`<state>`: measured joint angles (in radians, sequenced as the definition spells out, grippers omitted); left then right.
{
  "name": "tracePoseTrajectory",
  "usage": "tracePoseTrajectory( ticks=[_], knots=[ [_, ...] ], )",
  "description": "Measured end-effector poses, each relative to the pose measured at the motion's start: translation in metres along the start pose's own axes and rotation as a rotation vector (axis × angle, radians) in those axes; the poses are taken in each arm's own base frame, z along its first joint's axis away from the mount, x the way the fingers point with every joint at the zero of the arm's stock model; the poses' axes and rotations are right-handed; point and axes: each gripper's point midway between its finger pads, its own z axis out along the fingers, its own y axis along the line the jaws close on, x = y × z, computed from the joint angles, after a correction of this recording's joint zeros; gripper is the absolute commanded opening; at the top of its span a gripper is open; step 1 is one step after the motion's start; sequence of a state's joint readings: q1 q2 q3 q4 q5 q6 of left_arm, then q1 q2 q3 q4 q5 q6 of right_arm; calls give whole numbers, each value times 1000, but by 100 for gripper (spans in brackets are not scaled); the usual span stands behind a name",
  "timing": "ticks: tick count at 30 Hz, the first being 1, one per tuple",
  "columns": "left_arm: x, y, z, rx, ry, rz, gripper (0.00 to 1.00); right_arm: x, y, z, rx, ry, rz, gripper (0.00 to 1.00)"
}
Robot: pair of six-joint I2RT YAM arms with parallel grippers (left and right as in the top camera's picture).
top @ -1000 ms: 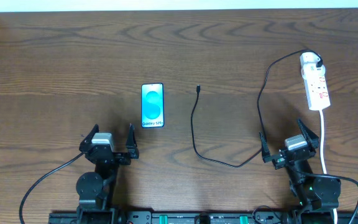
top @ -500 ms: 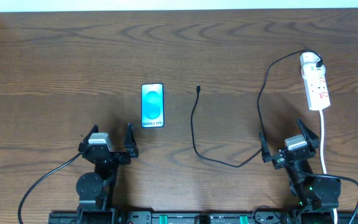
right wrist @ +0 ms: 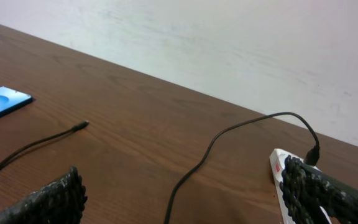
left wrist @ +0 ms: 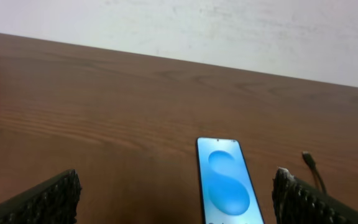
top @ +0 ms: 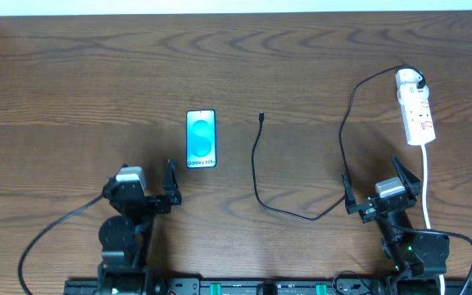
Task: Plug charger to phone and switch on socket
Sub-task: 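Move the left gripper forward over the blue smartphone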
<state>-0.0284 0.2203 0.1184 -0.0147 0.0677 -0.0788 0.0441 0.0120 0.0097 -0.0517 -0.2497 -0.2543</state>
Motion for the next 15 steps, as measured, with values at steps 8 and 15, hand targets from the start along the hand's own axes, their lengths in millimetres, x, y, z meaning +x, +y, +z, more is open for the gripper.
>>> tracePoseTrajectory(
  ticks=[8, 15],
  knots=[
    [-60, -9, 13, -4, 28, -30, 98, 0, 0, 0, 0, 0, 0, 99],
    [-72, -16, 35, -3, 211, -64, 98, 0, 0, 0, -1, 1, 0, 99]
  ],
)
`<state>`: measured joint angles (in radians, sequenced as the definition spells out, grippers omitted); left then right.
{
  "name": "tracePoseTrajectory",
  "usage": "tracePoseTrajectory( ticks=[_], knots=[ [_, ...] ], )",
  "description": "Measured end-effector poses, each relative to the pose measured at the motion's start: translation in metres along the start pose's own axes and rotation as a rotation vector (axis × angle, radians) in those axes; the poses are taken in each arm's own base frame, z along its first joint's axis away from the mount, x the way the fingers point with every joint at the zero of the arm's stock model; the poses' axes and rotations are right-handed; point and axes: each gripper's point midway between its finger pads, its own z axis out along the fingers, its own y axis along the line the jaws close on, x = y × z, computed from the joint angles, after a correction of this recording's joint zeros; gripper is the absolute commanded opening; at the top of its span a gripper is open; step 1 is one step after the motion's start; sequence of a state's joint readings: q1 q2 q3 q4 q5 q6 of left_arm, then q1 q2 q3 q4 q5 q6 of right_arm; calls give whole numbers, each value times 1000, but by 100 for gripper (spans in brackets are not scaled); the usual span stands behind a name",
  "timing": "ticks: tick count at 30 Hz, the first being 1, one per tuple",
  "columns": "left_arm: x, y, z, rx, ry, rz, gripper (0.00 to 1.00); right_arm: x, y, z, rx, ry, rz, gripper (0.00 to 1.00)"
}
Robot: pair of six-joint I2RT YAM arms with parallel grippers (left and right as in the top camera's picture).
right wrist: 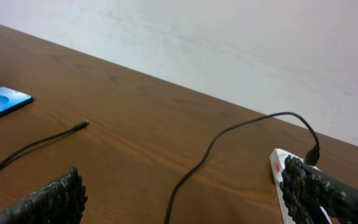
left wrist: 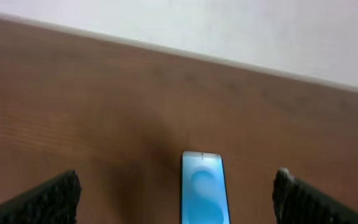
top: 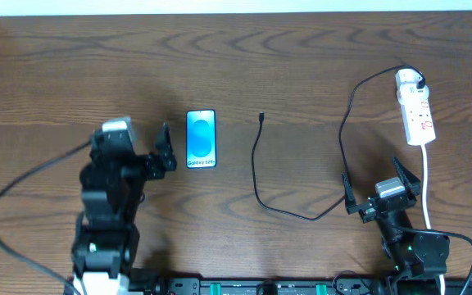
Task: Plug charger to phone and switch on socket
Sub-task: 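Move the left gripper forward over the blue smartphone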
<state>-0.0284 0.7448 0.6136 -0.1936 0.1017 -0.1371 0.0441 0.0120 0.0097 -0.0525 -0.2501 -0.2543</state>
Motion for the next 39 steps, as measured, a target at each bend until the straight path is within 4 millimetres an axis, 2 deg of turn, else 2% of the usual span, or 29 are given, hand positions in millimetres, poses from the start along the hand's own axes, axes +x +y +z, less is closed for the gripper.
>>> tracePoseTrajectory(
  ticks=[9, 17, 20, 24, 28, 32, 39],
  knots=[
    [-8, -11, 44, 2, 298, -25, 98, 0, 0, 0, 0, 0, 0, 99],
    [-19, -22, 83, 21, 468, -46, 98, 0, 0, 0, 0, 0, 0, 99],
    [-17, -29, 95, 29, 537, -44, 98, 0, 0, 0, 0, 0, 0, 99],
    [-4, -39, 111, 36, 642, -36, 98, 0, 0, 0, 0, 0, 0, 99],
    [19, -49, 128, 49, 741, 2, 98, 0, 0, 0, 0, -1, 0, 99],
    [57, -54, 138, 72, 861, 81, 98, 0, 0, 0, 0, 0, 0, 99],
    [104, -55, 151, 99, 997, 86, 98, 0, 0, 0, 0, -1, 0, 99]
  ],
)
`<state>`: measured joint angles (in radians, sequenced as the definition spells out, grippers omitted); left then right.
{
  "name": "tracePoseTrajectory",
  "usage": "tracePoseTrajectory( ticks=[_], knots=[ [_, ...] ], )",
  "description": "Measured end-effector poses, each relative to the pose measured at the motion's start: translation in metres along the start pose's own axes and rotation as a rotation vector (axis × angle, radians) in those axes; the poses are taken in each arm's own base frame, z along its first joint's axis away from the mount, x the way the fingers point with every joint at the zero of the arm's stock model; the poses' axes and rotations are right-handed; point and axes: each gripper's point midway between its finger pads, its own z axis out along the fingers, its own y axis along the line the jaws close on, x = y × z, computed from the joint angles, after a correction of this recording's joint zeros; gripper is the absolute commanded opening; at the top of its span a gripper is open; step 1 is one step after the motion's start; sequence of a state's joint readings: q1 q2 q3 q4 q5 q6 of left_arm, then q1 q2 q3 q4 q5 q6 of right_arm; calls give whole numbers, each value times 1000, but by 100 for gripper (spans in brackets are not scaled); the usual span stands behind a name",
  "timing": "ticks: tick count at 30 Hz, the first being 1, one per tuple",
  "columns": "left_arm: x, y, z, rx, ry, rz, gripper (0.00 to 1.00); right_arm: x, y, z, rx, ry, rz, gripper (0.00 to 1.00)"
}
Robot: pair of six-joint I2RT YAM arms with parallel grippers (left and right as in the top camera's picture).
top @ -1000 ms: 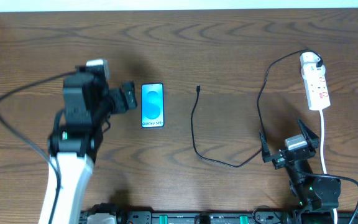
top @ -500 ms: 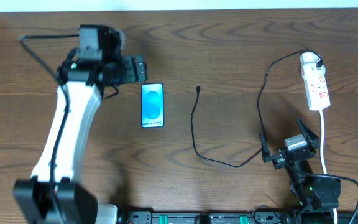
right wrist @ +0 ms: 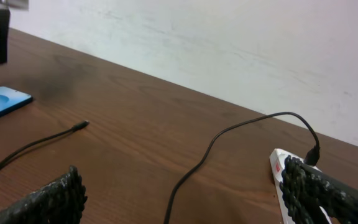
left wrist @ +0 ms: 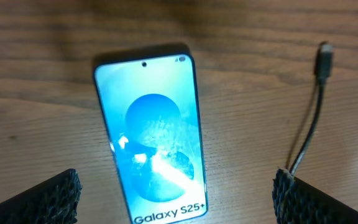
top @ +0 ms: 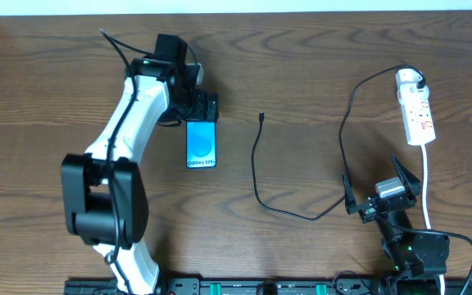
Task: Plug charger to phone and switch on socket
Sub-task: 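Move the left gripper forward over the blue smartphone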
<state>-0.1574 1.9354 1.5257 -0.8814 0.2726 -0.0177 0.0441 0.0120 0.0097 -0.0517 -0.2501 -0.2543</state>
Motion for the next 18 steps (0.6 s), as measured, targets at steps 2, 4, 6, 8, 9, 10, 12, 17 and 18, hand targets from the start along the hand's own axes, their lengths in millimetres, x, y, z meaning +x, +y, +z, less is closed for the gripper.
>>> tracePoseTrajectory(
  ticks=[2, 4, 6, 8, 9, 10, 12, 17, 18],
  knots=[
    [3, 1, 9, 5, 24, -7, 98, 0, 0, 0, 0, 0, 0, 99],
    [5, 4, 19, -3, 46, -26, 98, 0, 0, 0, 0, 0, 0, 99],
    [7, 9, 28, -26, 65, -47, 98, 0, 0, 0, 0, 0, 0, 99],
    [9, 15, 37, -55, 84, -60, 98, 0, 0, 0, 0, 0, 0, 99],
    [11, 18, 41, -73, 93, -69, 98, 0, 0, 0, 0, 0, 0, 99],
    [12, 21, 45, -92, 103, -76, 98, 0, 0, 0, 0, 0, 0, 99],
    [15, 24, 52, -137, 117, -89, 98, 0, 0, 0, 0, 0, 0, 99],
    [17, 21, 57, -203, 112, -109, 98, 0, 0, 0, 0, 0, 0, 99],
    [17, 20, 57, -210, 109, -114, 98, 0, 0, 0, 0, 0, 0, 99]
  ],
)
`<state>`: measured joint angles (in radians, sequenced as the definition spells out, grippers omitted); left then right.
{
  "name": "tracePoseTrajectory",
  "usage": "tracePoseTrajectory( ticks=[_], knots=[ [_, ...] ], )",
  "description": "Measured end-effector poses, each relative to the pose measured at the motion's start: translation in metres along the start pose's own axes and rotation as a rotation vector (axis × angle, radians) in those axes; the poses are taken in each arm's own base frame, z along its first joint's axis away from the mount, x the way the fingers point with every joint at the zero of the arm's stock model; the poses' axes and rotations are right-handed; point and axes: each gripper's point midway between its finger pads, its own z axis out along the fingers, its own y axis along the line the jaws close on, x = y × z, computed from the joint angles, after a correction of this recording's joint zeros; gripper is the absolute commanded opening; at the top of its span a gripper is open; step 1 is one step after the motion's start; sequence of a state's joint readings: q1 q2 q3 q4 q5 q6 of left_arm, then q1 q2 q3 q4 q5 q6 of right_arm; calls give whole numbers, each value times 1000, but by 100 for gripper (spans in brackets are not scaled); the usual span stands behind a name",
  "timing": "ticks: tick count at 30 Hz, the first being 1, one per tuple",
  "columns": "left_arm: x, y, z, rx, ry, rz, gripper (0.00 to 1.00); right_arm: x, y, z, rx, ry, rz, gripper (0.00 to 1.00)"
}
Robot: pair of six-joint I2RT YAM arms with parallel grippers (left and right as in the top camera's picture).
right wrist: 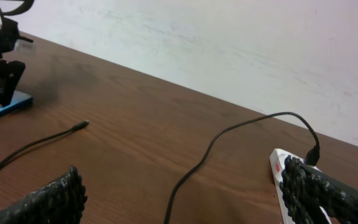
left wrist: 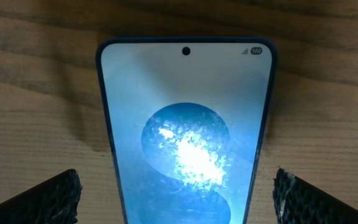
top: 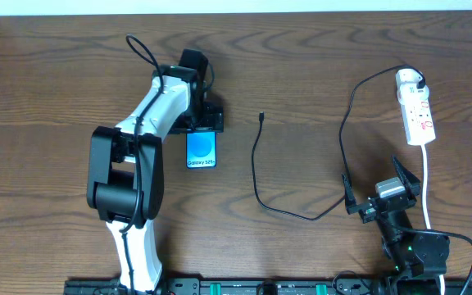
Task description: Plug charger to phone and switch on socket
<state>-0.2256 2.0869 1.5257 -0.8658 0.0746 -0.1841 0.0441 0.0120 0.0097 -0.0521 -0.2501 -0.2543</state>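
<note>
The phone (top: 201, 152) lies face up with a lit blue screen, left of the table's middle. My left gripper (top: 204, 123) points down close over the phone's far end, open, one finger on each side of the phone (left wrist: 185, 124). The left wrist view shows the pads (left wrist: 45, 202) wider apart than the phone. The black charger cable's free plug (top: 261, 117) lies right of the phone. The cable runs to the white power strip (top: 415, 111) at the far right. My right gripper (top: 378, 192) rests open near the front edge, holding nothing.
The cable (top: 256, 184) loops across the bare wooden table (top: 72, 74) between phone and right arm, then rises to the strip. A white lead (top: 427, 192) runs from the strip past my right arm. In the right wrist view the cable (right wrist: 191, 177) lies between the fingers' line of sight.
My left gripper has come down closer to the phone and shifted slightly right; the phone's top end now fills its view. Phone, cable and right arm have not moved.
Both arms first rested open at the table's front edge. Then my left arm was lifted and nearer the phone, then stretched over the phone's far end looking down. Now it sits low over that end, still open. The right arm stayed put throughout.
</note>
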Motion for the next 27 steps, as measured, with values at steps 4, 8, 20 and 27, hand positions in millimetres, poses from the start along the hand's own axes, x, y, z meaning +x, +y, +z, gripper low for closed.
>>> tracePoseTrajectory(
  ticks=[4, 8, 20, 27],
  knots=[
    [-2, -1, 0, -11, -12, -16, 98, 0, 0, 0, 0, 0, 0, 99],
    [-3, 0, 5, -16, -27, -22, 98, 0, 0, 0, 0, 0, 0, 99],
    [0, 2, 10, -20, -23, -23, 98, 0, 0, 0, 0, 0, 0, 99],
    [-1, -1, 11, -20, -29, -29, 98, 0, 0, 0, 0, 0, 0, 99]
  ],
)
